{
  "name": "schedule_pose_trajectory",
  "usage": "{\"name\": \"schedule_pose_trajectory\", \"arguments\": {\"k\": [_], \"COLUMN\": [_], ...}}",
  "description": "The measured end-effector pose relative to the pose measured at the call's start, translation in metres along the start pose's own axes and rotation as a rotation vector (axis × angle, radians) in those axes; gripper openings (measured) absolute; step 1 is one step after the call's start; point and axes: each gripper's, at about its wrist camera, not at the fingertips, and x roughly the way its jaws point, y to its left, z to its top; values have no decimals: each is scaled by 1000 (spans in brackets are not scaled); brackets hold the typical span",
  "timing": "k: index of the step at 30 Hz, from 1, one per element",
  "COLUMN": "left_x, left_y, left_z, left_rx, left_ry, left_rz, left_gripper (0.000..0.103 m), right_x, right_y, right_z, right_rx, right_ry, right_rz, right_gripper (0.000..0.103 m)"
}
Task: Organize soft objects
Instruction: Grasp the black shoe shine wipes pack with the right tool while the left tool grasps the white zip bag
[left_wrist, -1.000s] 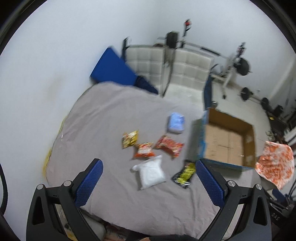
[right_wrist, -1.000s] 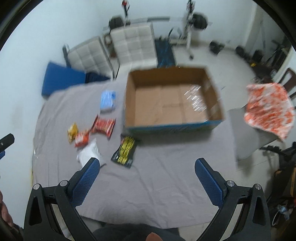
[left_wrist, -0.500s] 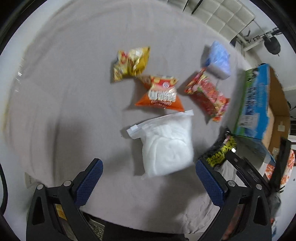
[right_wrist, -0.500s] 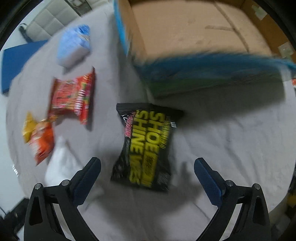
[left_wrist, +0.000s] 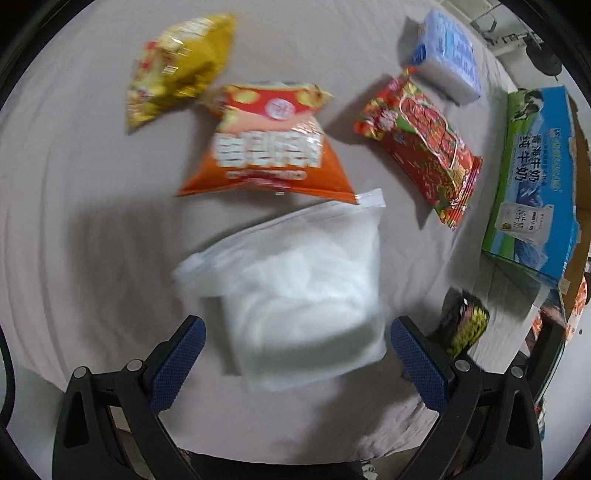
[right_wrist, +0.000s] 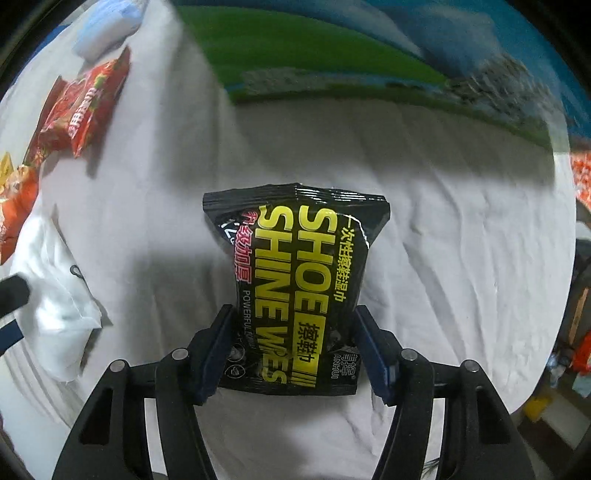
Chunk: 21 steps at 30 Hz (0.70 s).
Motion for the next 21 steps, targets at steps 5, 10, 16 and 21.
{"name": "schedule_pose_trajectory", "arguments": {"k": [5, 10, 16, 21], "left_x": [31, 47, 42, 60], "left_y": [-13, -12, -30, -52], "left_z": [14, 16, 3, -21], "left_rx": [15, 6, 82, 187], "left_ry": [50, 39, -24, -44], "left_rz": [31, 40, 80, 162], "left_gripper": [103, 91, 75, 79], "right_x": [15, 13, 16, 16], "right_y": [0, 9, 12, 16], "right_z": [-6, -12, 6, 14], "right_rx": [20, 22, 10, 7], "right_ry": [15, 38, 76, 83], "right_rz": [-3, -15, -41, -38], "right_gripper": [67, 67, 67, 67]}}
